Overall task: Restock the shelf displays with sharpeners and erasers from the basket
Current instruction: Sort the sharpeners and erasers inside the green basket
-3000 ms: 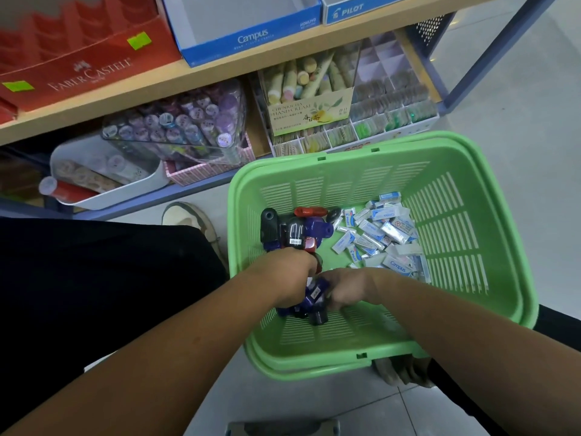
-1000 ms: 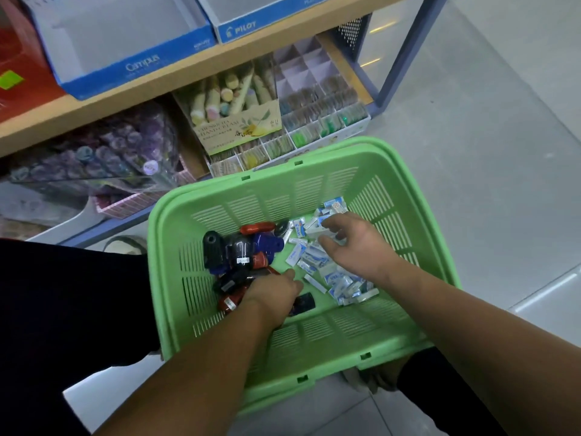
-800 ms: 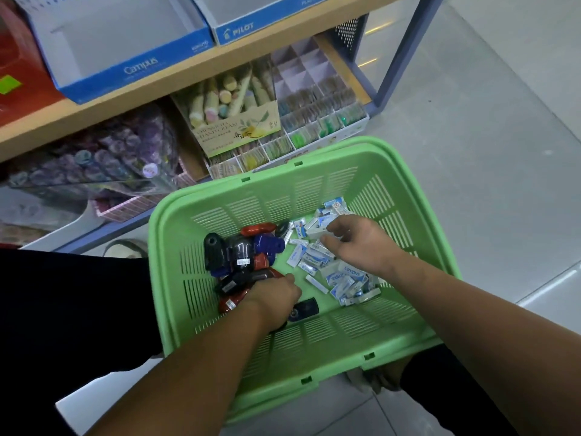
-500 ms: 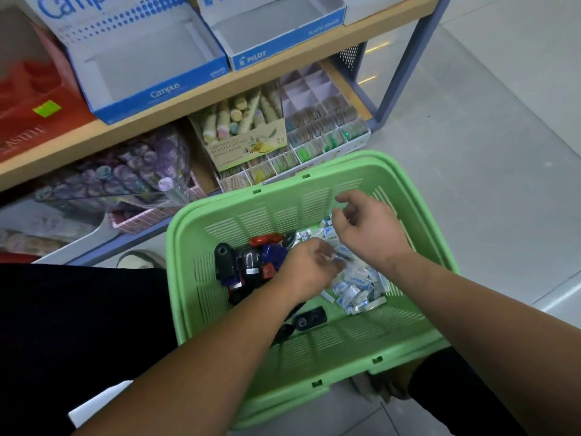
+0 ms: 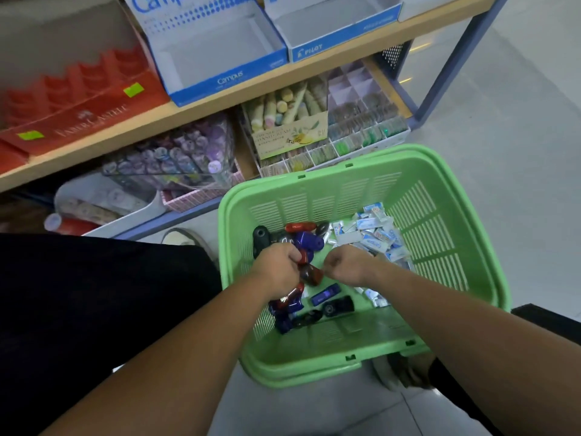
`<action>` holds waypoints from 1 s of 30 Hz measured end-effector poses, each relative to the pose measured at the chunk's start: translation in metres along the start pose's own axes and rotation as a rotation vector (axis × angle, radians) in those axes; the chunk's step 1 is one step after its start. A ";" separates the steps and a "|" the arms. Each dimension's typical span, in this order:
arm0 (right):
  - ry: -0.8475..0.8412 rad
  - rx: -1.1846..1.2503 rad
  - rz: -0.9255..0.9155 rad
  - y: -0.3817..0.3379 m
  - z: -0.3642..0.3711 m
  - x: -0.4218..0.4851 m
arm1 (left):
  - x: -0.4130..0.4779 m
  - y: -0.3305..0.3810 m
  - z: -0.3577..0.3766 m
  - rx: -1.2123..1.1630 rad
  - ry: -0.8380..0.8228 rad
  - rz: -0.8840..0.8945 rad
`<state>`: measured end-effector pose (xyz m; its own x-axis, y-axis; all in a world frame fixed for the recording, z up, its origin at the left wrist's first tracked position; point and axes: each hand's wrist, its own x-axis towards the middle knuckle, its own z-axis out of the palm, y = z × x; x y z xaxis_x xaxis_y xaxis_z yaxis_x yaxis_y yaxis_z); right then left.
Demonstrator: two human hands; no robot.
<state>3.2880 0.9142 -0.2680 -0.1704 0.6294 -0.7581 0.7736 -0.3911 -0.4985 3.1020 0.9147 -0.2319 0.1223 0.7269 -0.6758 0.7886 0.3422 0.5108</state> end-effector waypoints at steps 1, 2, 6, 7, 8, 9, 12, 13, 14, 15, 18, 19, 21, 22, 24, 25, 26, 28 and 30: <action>-0.048 -0.056 0.007 0.001 0.006 0.001 | -0.003 -0.001 -0.001 0.023 -0.024 -0.020; -0.092 -0.107 0.012 0.002 0.011 0.002 | -0.005 -0.001 -0.001 0.066 -0.044 -0.032; -0.203 -0.189 0.001 0.001 0.025 0.005 | -0.014 0.004 0.002 0.231 -0.074 -0.040; -0.192 -0.196 -0.005 -0.001 0.025 0.006 | -0.014 0.005 0.002 0.255 -0.062 -0.049; -0.167 -0.200 -0.019 -0.003 0.026 0.007 | -0.014 0.005 0.002 0.269 -0.041 -0.064; -0.143 -0.218 -0.031 -0.004 0.027 0.010 | -0.013 0.004 0.004 0.269 -0.013 -0.077; -0.091 -0.152 -0.052 -0.009 0.028 0.013 | -0.018 -0.002 0.022 0.184 0.115 -0.112; -0.079 -0.071 -0.031 -0.008 0.027 0.014 | -0.022 -0.005 0.032 0.122 0.161 -0.132; -0.056 -0.018 -0.015 -0.007 0.025 0.014 | -0.025 -0.007 0.043 0.047 0.201 -0.152; -0.031 0.011 -0.011 -0.005 0.021 0.012 | -0.028 -0.008 0.052 -0.035 0.232 -0.163; -0.024 0.047 0.000 0.004 0.008 0.004 | -0.025 -0.008 0.059 -0.288 0.268 -0.159; -0.067 0.060 0.021 0.006 0.007 0.000 | -0.022 -0.007 0.056 -0.335 0.265 -0.171; -0.147 0.105 0.070 0.009 0.010 -0.007 | -0.024 -0.004 0.047 -0.365 0.200 -0.203; -0.152 0.103 0.075 0.011 0.012 -0.008 | -0.025 -0.002 0.043 -0.357 0.168 -0.210; -0.116 0.057 0.050 0.011 0.015 -0.006 | -0.022 0.001 0.036 -0.335 0.133 -0.187; -0.091 0.019 0.027 0.010 0.016 -0.004 | -0.021 0.006 0.030 -0.336 0.110 -0.171; -0.064 -0.022 0.001 0.008 0.015 -0.003 | -0.023 0.011 0.022 -0.330 0.079 -0.158; -0.002 -0.116 -0.052 0.002 0.013 -0.002 | -0.025 0.021 0.004 -0.287 0.045 -0.127; 0.030 -0.272 -0.124 -0.009 0.012 -0.004 | -0.028 0.030 -0.019 -0.181 0.025 -0.024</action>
<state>3.2748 0.9073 -0.2656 -0.2591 0.6822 -0.6838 0.8839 -0.1178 -0.4525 3.1106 0.9165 -0.1876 0.0877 0.7312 -0.6765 0.6695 0.4596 0.5835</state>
